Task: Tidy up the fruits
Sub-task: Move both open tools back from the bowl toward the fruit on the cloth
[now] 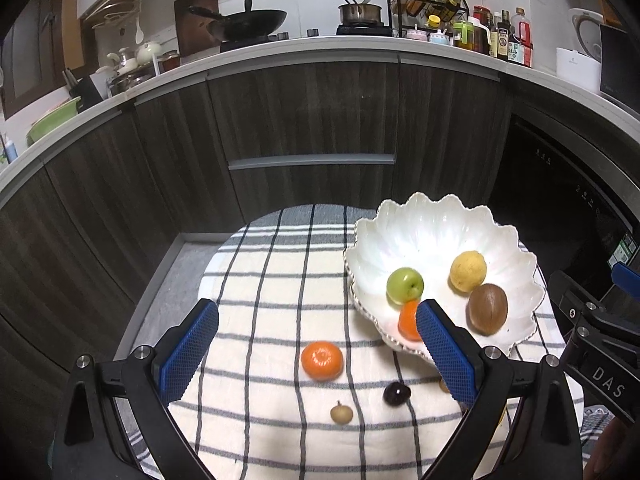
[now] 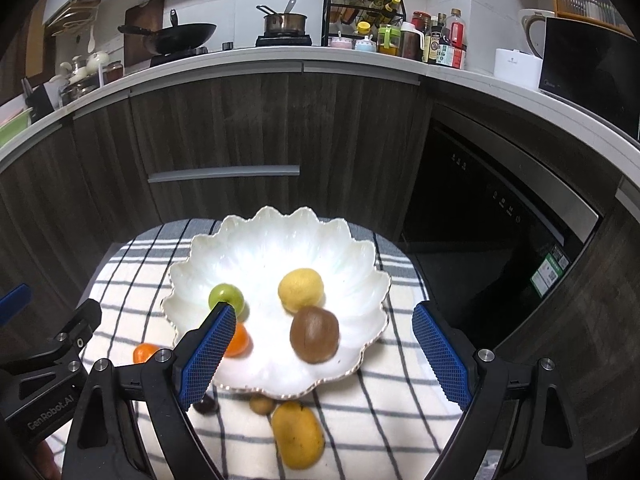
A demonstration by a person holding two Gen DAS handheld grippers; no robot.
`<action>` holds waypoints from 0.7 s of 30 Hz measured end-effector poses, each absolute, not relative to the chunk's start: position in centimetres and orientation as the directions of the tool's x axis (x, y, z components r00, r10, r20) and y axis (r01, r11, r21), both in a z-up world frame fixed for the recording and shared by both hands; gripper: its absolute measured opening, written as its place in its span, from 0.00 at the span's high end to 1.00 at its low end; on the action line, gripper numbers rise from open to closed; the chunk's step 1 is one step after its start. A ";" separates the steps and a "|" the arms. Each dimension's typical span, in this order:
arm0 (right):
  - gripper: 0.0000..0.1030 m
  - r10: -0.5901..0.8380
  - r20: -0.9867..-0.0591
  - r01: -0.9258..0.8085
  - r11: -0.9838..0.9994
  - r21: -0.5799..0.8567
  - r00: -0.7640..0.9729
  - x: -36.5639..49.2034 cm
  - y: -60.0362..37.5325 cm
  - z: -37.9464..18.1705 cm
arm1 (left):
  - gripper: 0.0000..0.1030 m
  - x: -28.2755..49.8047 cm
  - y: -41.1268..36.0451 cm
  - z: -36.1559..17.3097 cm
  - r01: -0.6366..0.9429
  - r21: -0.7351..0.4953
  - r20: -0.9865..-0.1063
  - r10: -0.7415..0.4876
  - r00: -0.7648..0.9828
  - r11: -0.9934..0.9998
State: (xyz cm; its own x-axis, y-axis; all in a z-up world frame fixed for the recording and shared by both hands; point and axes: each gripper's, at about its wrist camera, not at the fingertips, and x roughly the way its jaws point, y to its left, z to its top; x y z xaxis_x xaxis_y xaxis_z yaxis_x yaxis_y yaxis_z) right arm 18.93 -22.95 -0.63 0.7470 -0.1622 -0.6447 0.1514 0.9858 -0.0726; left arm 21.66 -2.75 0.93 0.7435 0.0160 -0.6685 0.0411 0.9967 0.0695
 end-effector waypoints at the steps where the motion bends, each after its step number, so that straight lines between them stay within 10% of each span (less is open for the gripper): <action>1: 0.12 -0.160 -0.647 0.149 0.986 -0.072 0.745 18.7 -22.8 -0.8 | 0.02 21.4 -2.6 0.7 0.041 0.067 -0.670 0.014 0.743 0.997; 21: 0.12 -0.150 -0.694 0.133 0.988 -0.079 0.704 16.5 -22.4 -5.5 | 0.02 18.3 -2.3 -4.3 0.029 0.074 -0.693 0.030 0.720 0.997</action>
